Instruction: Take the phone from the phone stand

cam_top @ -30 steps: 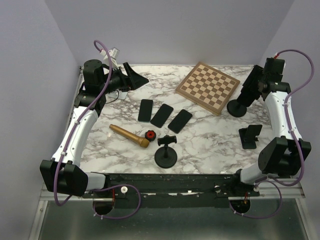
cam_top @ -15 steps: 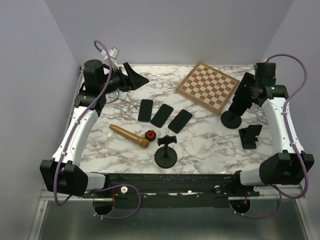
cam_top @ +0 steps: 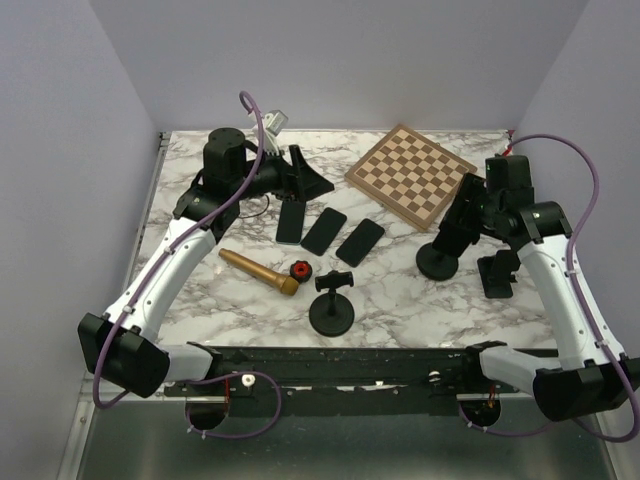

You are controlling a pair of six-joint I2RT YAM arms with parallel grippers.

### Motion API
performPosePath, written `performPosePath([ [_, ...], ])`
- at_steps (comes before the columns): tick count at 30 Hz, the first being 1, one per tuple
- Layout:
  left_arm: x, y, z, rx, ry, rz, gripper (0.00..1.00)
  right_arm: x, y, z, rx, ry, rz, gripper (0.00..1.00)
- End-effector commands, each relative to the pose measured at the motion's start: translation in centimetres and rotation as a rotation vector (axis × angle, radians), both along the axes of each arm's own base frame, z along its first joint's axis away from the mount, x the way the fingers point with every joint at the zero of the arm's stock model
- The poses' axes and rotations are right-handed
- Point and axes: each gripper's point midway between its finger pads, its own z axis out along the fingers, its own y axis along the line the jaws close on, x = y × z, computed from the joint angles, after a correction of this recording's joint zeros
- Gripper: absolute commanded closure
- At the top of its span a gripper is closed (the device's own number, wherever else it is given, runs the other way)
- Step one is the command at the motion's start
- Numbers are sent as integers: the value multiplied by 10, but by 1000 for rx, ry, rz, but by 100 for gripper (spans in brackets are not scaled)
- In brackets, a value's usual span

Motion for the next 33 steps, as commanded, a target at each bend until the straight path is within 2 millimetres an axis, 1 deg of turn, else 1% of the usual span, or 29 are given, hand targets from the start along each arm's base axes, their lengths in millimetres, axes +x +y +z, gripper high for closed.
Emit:
performPosePath([
  [1, -19, -8, 21, 21, -135, -23, 20, -17, 16, 14, 102, -57, 42, 97],
  [3, -31, -15, 26, 18, -196, -46, 21, -22, 9, 10, 77, -52, 18, 97],
  [4, -42, -21, 32, 9, -243, -60, 21, -26, 4, 9, 60, -49, 1, 97],
  [5, -51, -25, 32, 13, -289, -69, 21, -29, -1, 10, 45, -52, -17, 97],
  [6, -60, -28, 36, 15, -341, -72, 21, -33, -4, 11, 37, -54, -30, 98],
  [9, -84, -39, 36, 61, -465, -83, 20, -44, -19, 28, 16, -118, -114, 99],
  [11, -95, -41, 37, 76, -531, -71, 20, -53, -29, 38, 6, -174, -163, 99],
  [12, -97, -41, 34, 83, -557, -54, 20, -56, -32, 40, 8, -192, -175, 99],
  [13, -103, -41, 37, 71, -584, -48, 20, -59, -31, 40, 16, -206, -175, 98],
  [15, -110, -40, 39, 49, -624, -35, 20, -62, -28, 34, 37, -207, -165, 98],
  [17, -120, -42, 42, 27, -661, -51, 20, -63, -21, 24, 65, -191, -144, 99],
  [19, -129, -45, 40, 27, -693, -69, 20, -63, -16, 14, 88, -176, -129, 99],
  [21, -137, -51, 31, 60, -730, -67, 20, -63, -11, 8, 110, -173, -117, 99],
  [23, -150, -62, 20, 97, -759, -72, 20, -63, -6, 9, 138, -191, -97, 99],
  [24, -153, -66, 15, 125, -784, -72, 21, -62, -3, 11, 153, -204, -83, 99],
  [26, -163, -76, 7, 129, -771, -85, 21, -60, 6, 12, 184, -222, -45, 99],
  [28, -171, -89, 2, 88, -702, -120, 21, -59, 9, 8, 184, -209, -23, 99],
  [30, -173, -101, -4, 67, -615, -136, 21, -60, 2, 4, 146, -177, -42, 99],
  [33, -171, -122, -14, 62, -521, -147, 16, -62, -5, 5, 95, -162, -42, 99],
])
